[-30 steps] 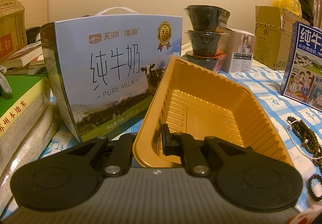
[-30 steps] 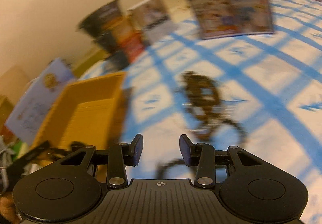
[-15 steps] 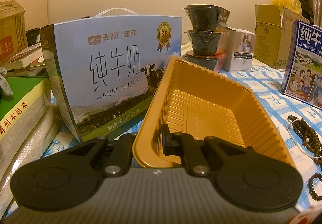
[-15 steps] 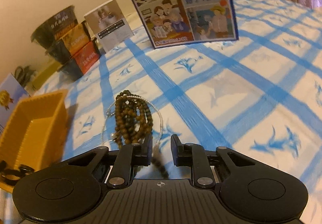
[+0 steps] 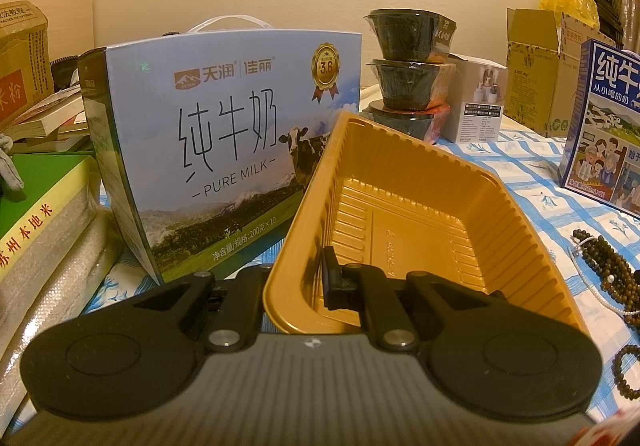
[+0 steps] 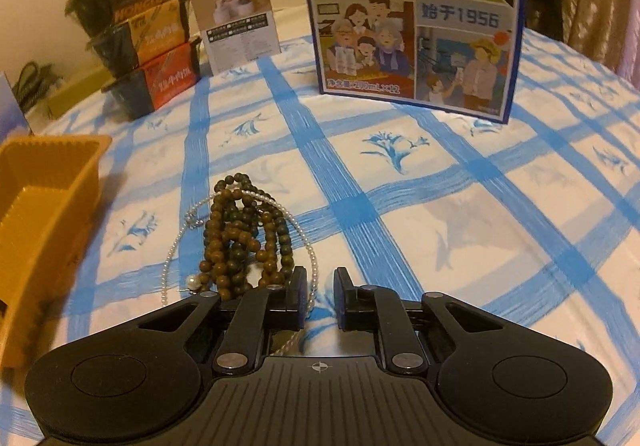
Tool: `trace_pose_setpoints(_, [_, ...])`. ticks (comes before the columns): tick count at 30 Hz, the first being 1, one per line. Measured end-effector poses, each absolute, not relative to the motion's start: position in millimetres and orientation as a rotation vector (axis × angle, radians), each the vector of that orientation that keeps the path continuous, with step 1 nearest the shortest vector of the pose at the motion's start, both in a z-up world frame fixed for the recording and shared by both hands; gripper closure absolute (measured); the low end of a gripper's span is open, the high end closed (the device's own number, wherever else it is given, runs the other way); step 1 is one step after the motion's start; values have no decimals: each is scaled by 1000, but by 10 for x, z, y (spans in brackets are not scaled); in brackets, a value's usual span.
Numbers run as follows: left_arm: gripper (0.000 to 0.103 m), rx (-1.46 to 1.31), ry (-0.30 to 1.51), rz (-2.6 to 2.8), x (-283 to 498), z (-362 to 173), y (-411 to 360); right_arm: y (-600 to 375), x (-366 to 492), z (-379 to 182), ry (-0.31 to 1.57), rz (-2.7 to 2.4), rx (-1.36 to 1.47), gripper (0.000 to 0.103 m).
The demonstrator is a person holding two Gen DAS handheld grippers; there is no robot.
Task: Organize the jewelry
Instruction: 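Move the right gripper to the pearl necklace and grasp it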
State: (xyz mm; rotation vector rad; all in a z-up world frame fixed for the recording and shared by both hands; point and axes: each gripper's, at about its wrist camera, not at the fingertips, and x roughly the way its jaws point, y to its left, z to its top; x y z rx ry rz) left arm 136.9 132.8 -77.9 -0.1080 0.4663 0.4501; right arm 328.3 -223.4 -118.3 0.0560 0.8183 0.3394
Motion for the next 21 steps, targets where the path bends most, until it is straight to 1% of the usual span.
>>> trace_pose_setpoints(6, [93, -108, 466, 451, 1369, -779, 1328, -1986, 3278, -1217, 804, 355, -162, 88])
trace_pose_setpoints(7, [93, -108, 466, 451, 1369, -778, 1328, -1944, 3269, -1226, 800, 358, -198, 90])
trace_pose_setpoints(8, [93, -109, 466, 451, 1369, -778, 1329, -1916, 3266, -1233, 799, 365, -223, 96])
trace_pose_setpoints(9, [93, -109, 466, 450, 1370, -778, 1329, -1904, 3267, -1241, 802, 375, -230, 99])
trace_pose_setpoints(12, [93, -108, 466, 450, 1370, -778, 1330, -1888, 3271, -1244, 807, 371, -233, 101])
trace_pose_setpoints(15, [93, -108, 467, 449, 1370, -777, 1329, -1951, 3288, -1200, 814, 369, -165, 101])
trace_pose_setpoints(21, [93, -111, 471, 446, 1372, -780, 1334, -2097, 3247, -826, 760, 407, -43, 101])
